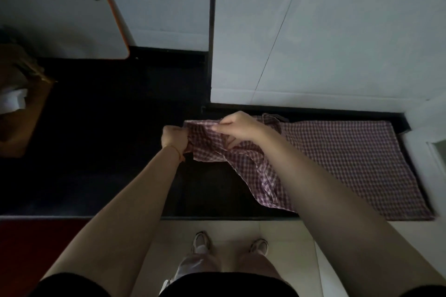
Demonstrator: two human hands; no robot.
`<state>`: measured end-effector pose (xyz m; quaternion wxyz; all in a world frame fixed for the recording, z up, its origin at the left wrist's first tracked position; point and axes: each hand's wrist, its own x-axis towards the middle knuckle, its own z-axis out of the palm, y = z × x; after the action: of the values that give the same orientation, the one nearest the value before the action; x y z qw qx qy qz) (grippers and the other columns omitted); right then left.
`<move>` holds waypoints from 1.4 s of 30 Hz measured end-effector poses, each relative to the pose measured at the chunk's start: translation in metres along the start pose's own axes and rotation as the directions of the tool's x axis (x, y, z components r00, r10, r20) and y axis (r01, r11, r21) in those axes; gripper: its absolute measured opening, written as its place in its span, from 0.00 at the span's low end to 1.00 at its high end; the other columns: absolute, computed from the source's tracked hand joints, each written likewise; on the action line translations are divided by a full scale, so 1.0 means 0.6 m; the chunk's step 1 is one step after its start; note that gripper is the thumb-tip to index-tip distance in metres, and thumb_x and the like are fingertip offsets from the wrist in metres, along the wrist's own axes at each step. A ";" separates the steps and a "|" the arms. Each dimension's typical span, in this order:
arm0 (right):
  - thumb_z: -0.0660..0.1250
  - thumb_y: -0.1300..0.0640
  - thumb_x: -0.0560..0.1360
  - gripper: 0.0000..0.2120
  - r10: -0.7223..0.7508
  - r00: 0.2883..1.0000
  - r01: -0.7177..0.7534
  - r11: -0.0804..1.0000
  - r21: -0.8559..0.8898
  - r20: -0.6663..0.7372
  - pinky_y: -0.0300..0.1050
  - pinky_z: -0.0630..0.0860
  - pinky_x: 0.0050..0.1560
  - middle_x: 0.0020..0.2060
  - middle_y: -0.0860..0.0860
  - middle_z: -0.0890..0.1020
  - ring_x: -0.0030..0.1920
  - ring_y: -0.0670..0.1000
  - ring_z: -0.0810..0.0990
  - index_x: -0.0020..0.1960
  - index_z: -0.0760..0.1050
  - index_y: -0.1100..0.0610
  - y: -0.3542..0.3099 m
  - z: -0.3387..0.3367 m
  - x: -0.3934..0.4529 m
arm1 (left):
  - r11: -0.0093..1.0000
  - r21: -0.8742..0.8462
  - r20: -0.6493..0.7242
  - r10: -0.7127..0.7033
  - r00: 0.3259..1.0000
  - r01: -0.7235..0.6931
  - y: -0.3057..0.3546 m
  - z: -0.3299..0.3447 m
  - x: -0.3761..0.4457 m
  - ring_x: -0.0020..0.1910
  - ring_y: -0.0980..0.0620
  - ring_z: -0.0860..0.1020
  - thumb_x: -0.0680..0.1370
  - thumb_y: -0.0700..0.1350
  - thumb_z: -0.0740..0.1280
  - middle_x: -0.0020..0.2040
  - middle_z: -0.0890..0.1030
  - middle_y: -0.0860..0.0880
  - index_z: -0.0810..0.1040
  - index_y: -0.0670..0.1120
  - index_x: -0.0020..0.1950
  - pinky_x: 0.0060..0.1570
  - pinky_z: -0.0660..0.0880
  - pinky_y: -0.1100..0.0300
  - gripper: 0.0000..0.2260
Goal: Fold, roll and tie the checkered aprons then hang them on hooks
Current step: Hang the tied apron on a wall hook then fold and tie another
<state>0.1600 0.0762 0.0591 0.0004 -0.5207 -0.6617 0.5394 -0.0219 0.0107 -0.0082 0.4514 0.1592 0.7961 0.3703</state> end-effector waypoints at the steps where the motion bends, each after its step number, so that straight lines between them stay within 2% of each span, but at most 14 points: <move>1: 0.69 0.50 0.79 0.15 0.024 0.999 -0.026 0.997 0.069 0.030 0.47 0.84 0.44 0.46 0.54 0.85 0.41 0.54 0.87 0.59 0.80 0.59 0.002 -0.004 -0.007 | 1.000 -0.011 -0.130 0.015 0.991 -0.017 0.000 -0.004 0.000 0.44 0.47 0.79 0.80 0.42 0.64 0.53 0.79 0.42 0.75 0.40 0.58 0.38 0.78 0.57 0.08; 5: 0.65 0.53 0.81 0.11 0.066 0.972 -0.036 0.990 0.138 -0.225 0.43 0.83 0.38 0.43 0.55 0.86 0.37 0.53 0.86 0.55 0.82 0.59 0.035 -0.032 -0.024 | 0.999 0.022 -0.295 0.041 0.955 -0.037 -0.001 -0.003 0.001 0.55 0.43 0.77 0.78 0.42 0.62 0.63 0.74 0.43 0.69 0.44 0.64 0.55 0.77 0.45 0.14; 11: 0.66 0.57 0.78 0.10 0.234 0.644 -0.298 0.954 0.043 -0.729 0.44 0.74 0.40 0.54 0.55 0.78 0.47 0.55 0.79 0.56 0.72 0.59 0.157 -0.059 -0.012 | 0.961 0.262 0.062 -0.110 0.992 0.090 -0.012 0.067 -0.033 0.67 0.38 0.71 0.72 0.57 0.73 0.71 0.69 0.39 0.54 0.39 0.77 0.60 0.72 0.47 0.44; 14: 0.73 0.49 0.74 0.31 0.412 0.726 -0.376 0.908 0.185 -0.551 0.47 0.76 0.52 0.62 0.57 0.76 0.58 0.58 0.78 0.69 0.66 0.63 0.199 -0.049 -0.011 | 0.965 0.247 0.114 -0.117 0.987 0.086 -0.034 0.086 -0.036 0.59 0.41 0.78 0.71 0.52 0.75 0.59 0.78 0.43 0.65 0.39 0.73 0.57 0.77 0.48 0.37; 18: 0.78 0.50 0.69 0.42 0.455 0.805 -0.387 0.889 0.246 -0.379 0.51 0.71 0.66 0.68 0.58 0.74 0.66 0.59 0.75 0.76 0.62 0.62 0.220 -0.030 -0.008 | 0.940 0.241 -0.004 0.249 0.968 -0.241 -0.025 0.088 -0.040 0.46 0.49 0.80 0.78 0.45 0.65 0.44 0.81 0.52 0.80 0.49 0.53 0.43 0.74 0.57 0.07; 21: 0.74 0.55 0.73 0.32 0.493 0.782 -0.450 0.870 0.202 -0.380 0.48 0.74 0.62 0.64 0.59 0.77 0.62 0.59 0.77 0.71 0.67 0.64 0.230 -0.022 -0.007 | 0.940 0.222 -0.100 0.287 0.953 -0.259 -0.032 0.069 -0.027 0.49 0.47 0.80 0.80 0.45 0.62 0.51 0.82 0.49 0.79 0.50 0.58 0.46 0.74 0.56 0.09; 25: 0.69 0.58 0.77 0.15 0.509 0.803 -0.445 0.858 0.256 -0.310 0.44 0.77 0.50 0.57 0.59 0.81 0.52 0.57 0.80 0.61 0.77 0.64 0.237 -0.026 -0.011 | 0.958 0.271 -0.279 -0.020 0.960 0.099 -0.061 0.047 -0.016 0.62 0.37 0.75 0.77 0.38 0.62 0.65 0.73 0.38 0.69 0.39 0.66 0.57 0.74 0.46 0.17; 27: 0.72 0.57 0.75 0.17 0.531 0.809 -0.414 0.818 0.399 -0.251 0.44 0.77 0.50 0.57 0.58 0.82 0.51 0.56 0.81 0.61 0.77 0.64 0.233 -0.028 -0.012 | 0.878 0.459 -0.337 0.314 0.888 -0.136 -0.066 0.057 -0.041 0.61 0.38 0.72 0.73 0.35 0.64 0.63 0.72 0.39 0.69 0.39 0.62 0.59 0.71 0.44 0.18; 30: 0.76 0.54 0.73 0.25 0.520 0.842 -0.331 0.706 0.626 -0.142 0.51 0.76 0.62 0.60 0.56 0.81 0.57 0.56 0.80 0.66 0.75 0.63 0.219 -0.030 -0.007 | 0.410 0.691 0.117 0.750 0.651 -0.595 -0.067 0.090 -0.073 0.58 0.45 0.72 0.71 0.38 0.66 0.57 0.75 0.46 0.76 0.44 0.58 0.61 0.70 0.47 0.15; 32: 0.72 0.57 0.76 0.17 0.447 0.890 -0.261 0.658 0.707 -0.087 0.51 0.75 0.64 0.61 0.57 0.81 0.57 0.55 0.81 0.63 0.77 0.60 0.194 -0.031 -0.014 | 0.294 0.694 0.448 0.538 0.714 -0.658 -0.068 0.111 -0.078 0.61 0.47 0.72 0.77 0.45 0.62 0.60 0.75 0.49 0.77 0.47 0.61 0.67 0.68 0.46 0.13; 35: 0.65 0.65 0.79 0.19 0.308 0.943 -0.081 0.582 0.810 -0.128 0.47 0.78 0.62 0.64 0.59 0.78 0.61 0.54 0.80 0.70 0.72 0.62 0.156 -0.051 -0.024 | 0.246 0.778 0.567 0.120 0.815 -0.578 -0.079 0.126 -0.062 0.76 0.45 0.60 0.81 0.59 0.55 0.78 0.60 0.47 0.65 0.51 0.76 0.74 0.57 0.43 0.25; 37: 0.63 0.61 0.82 0.14 0.193 0.965 0.078 0.443 0.893 -0.180 0.45 0.81 0.52 0.50 0.58 0.83 0.51 0.55 0.83 0.63 0.76 0.67 0.131 -0.077 -0.040 | 0.282 0.775 0.576 0.052 0.816 -0.565 -0.083 0.126 -0.049 0.79 0.46 0.54 0.81 0.62 0.53 0.81 0.54 0.48 0.62 0.51 0.78 0.76 0.51 0.43 0.28; 39: 0.62 0.55 0.82 0.12 0.133 0.973 0.134 0.332 0.934 -0.187 0.46 0.80 0.48 0.38 0.55 0.81 0.42 0.54 0.81 0.49 0.78 0.63 0.113 -0.100 -0.056 | 0.422 0.746 0.565 0.009 0.825 -0.515 -0.064 0.121 -0.051 0.74 0.46 0.64 0.80 0.63 0.54 0.76 0.66 0.47 0.71 0.50 0.73 0.75 0.58 0.43 0.27; 42: 0.60 0.51 0.83 0.15 0.101 0.982 0.077 0.555 0.828 -0.159 0.45 0.79 0.39 0.31 0.53 0.80 0.33 0.53 0.80 0.51 0.77 0.62 0.094 -0.108 -0.072 | 0.709 0.546 0.546 0.102 0.832 -0.445 -0.016 0.130 -0.076 0.56 0.47 0.78 0.83 0.54 0.57 0.51 0.80 0.48 0.78 0.47 0.53 0.61 0.73 0.50 0.14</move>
<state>0.2550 0.0856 0.0705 0.3045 -0.5117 -0.3222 0.7360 0.0688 0.0126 -0.0127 0.4858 0.5127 0.7031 0.0824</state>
